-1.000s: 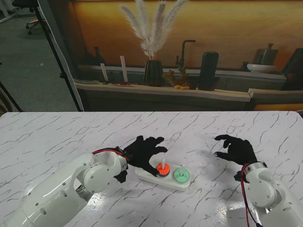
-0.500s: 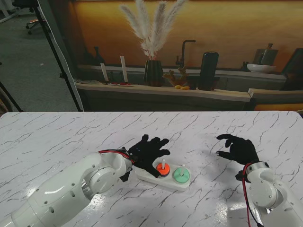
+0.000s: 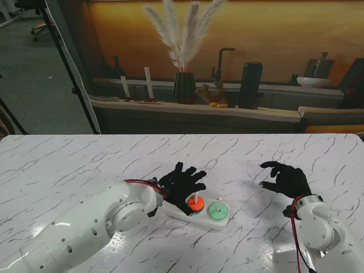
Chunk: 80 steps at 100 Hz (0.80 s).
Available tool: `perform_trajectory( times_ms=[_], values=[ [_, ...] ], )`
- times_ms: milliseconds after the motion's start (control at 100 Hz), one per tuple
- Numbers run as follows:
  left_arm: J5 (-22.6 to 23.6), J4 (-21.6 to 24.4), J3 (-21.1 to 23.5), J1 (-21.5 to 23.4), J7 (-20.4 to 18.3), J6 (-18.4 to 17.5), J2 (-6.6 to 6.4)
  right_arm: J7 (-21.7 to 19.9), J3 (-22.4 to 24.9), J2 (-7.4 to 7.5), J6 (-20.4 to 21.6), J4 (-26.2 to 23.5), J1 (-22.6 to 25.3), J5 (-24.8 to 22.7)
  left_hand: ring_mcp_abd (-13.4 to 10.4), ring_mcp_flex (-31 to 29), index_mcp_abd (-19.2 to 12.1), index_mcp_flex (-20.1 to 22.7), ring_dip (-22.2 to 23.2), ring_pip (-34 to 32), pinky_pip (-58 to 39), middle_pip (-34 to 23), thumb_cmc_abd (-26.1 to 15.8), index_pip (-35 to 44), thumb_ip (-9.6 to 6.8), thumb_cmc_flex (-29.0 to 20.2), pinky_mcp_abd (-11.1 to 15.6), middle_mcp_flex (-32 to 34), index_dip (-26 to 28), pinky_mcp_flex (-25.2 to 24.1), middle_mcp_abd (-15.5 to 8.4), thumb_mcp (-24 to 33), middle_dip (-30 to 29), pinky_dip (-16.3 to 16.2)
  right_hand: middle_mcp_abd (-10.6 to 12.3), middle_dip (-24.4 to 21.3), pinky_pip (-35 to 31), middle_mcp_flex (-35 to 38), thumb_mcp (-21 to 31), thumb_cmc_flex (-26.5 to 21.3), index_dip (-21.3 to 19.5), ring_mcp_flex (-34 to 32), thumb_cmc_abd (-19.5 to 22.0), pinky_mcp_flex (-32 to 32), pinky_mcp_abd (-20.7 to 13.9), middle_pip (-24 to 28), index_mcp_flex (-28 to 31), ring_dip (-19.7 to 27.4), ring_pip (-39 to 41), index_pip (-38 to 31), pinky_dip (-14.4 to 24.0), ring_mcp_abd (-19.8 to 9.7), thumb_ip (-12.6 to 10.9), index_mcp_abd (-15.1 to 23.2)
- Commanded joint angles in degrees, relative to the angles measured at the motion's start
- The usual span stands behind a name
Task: Move the three rings of the Hanoi Tower from the left rod to the right rod
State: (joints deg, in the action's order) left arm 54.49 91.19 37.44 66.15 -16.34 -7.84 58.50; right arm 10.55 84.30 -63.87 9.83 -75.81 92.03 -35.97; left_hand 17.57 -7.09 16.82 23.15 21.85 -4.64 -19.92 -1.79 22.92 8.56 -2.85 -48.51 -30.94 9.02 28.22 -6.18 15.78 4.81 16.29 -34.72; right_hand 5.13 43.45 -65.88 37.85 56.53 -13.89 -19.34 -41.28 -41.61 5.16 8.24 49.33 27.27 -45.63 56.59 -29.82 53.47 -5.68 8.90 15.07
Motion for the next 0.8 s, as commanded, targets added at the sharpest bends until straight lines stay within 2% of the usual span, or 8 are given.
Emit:
perform_trajectory(
  times_ms=[0,590,790],
  values=[
    [0.65,-0.22,-0.59,-0.41,-0.94,-1.24,0.1,0.04,-0.26,-0.45,-0.08,-0.11,0.51,0.2,-1.11,-0.21,0.47,0.56,-0.09,0.07,-1.18,0.38,0.66,0.49,2.7,0.85,-0.11,0.62,0.82,-0.73,-0.71,0.66,0.83,-0.68,1.22,0.91,-1.69,1.79,0.69,-0.04,-0.59,-1.68,0.4,-0.03,11.4,1.07,0.86,-0.82,1.51,-0.16,-0.7,-0.56,-2.54,0.83],
    [2.26,-1.63,-4.43,-3.17,-1.4,-1.9,-0.21,0.32,-0.38,-0.49,-0.04,0.21,0.42,0.2,-0.88,-1.28,-0.46,0.58,0.17,-0.54,-1.99,0.34,2.84,0.46,2.37,-0.71,-0.1,0.7,1.63,-0.52,-0.7,4.79,0.9,0.0,1.21,0.89,-1.72,1.75,0.71,-0.03,-0.56,-1.67,0.44,0.01,11.37,1.09,0.77,-0.81,1.52,-0.12,-0.72,-0.58,-2.55,0.84],
    [0.79,-2.71,-5.39,-3.99,-1.74,-1.41,-0.13,0.26,-0.42,-0.48,0.08,0.29,0.35,0.23,-0.93,-1.45,-1.26,1.26,0.34,-0.7,-2.43,0.18,3.08,1.04,2.58,-0.67,-0.02,1.23,2.1,-0.55,-1.01,6.13,0.99,0.14,1.28,0.88,-1.73,1.76,0.71,0.0,-0.56,-1.62,0.45,-0.02,11.41,1.09,0.78,-0.81,1.51,-0.11,-0.71,-0.6,-2.54,0.88]
  ],
)
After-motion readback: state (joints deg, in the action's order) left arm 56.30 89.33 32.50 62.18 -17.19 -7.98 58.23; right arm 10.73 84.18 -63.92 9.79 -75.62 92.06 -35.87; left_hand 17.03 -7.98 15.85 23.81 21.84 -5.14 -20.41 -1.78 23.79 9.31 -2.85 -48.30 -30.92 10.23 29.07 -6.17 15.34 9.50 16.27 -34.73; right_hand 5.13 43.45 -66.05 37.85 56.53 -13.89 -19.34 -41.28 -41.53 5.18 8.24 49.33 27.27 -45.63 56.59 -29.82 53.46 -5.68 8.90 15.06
